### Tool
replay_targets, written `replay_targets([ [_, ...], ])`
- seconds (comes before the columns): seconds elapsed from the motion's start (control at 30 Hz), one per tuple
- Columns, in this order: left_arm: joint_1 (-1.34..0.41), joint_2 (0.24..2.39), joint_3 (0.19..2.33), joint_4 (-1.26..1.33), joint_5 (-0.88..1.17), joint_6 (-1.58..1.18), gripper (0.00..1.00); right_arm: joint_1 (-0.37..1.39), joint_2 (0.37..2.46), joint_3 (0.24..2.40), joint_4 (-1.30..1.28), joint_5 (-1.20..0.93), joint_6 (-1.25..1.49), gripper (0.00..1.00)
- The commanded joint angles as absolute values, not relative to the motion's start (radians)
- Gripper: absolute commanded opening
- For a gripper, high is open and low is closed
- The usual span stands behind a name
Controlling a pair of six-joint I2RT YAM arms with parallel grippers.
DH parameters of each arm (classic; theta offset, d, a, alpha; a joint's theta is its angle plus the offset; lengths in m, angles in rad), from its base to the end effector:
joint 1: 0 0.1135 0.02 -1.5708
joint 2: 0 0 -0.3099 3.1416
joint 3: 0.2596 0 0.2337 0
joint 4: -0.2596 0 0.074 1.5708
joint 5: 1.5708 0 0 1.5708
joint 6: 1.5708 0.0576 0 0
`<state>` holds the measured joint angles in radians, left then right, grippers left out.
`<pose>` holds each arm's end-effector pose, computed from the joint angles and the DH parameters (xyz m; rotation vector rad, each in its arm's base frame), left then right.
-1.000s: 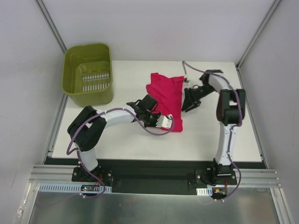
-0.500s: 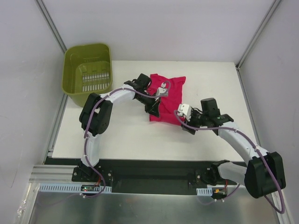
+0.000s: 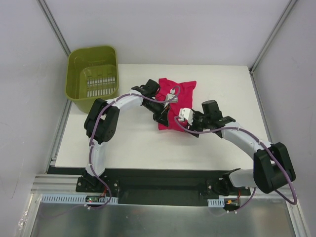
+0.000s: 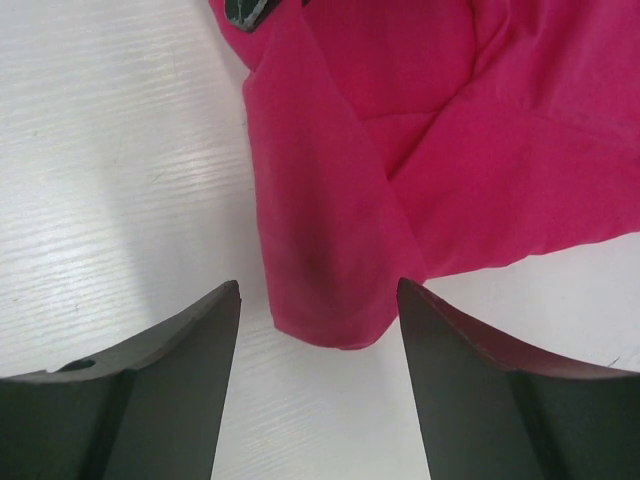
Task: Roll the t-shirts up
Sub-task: Roll the T-shirt to the center of the board.
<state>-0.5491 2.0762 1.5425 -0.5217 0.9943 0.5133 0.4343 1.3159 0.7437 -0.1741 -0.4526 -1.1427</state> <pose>0.3561 -0.2745 0.2297 1.4840 1.8606 -1.2893 0.2222 0.1308 0.2561 -1.7323 1.4065 0.1427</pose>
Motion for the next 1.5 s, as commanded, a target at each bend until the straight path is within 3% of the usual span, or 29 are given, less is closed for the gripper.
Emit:
replay_targets([
  [0.0,-0.546,2.085,1.537,-0.541,1.054,0.508,0.0,0.443,1.386,0.807,-0.176,-0.508,-1.16,0.67],
  [0.3,-0.52,2.074,1.508,-0.54,1.068,0.492,0.0,0.475,1.494,0.853,-0.23,-0.505,-1.178,0.64],
  [0.47,-0.505,2.066,1.485,-0.54,1.104,0.468,0.0,0.494,1.578,0.943,-0.329,-0.482,-1.143,0.47],
  [0.63,-0.488,2.036,1.434,-0.54,1.138,0.421,0.0,0.482,1.666,1.067,-0.498,-0.549,-1.124,0.17],
  [0.67,-0.485,2.031,1.418,-0.541,1.144,0.407,0.0,0.46,1.67,1.101,-0.558,-0.576,-1.124,0.16],
  [1.07,-0.451,2.132,1.531,-0.729,1.253,0.285,0.0,0.344,1.936,1.391,-1.374,-0.926,-1.455,0.16],
  [1.47,-0.431,2.304,1.643,-0.792,1.207,0.282,0.0,0.273,2.212,1.583,-1.589,-0.956,-1.532,0.18],
])
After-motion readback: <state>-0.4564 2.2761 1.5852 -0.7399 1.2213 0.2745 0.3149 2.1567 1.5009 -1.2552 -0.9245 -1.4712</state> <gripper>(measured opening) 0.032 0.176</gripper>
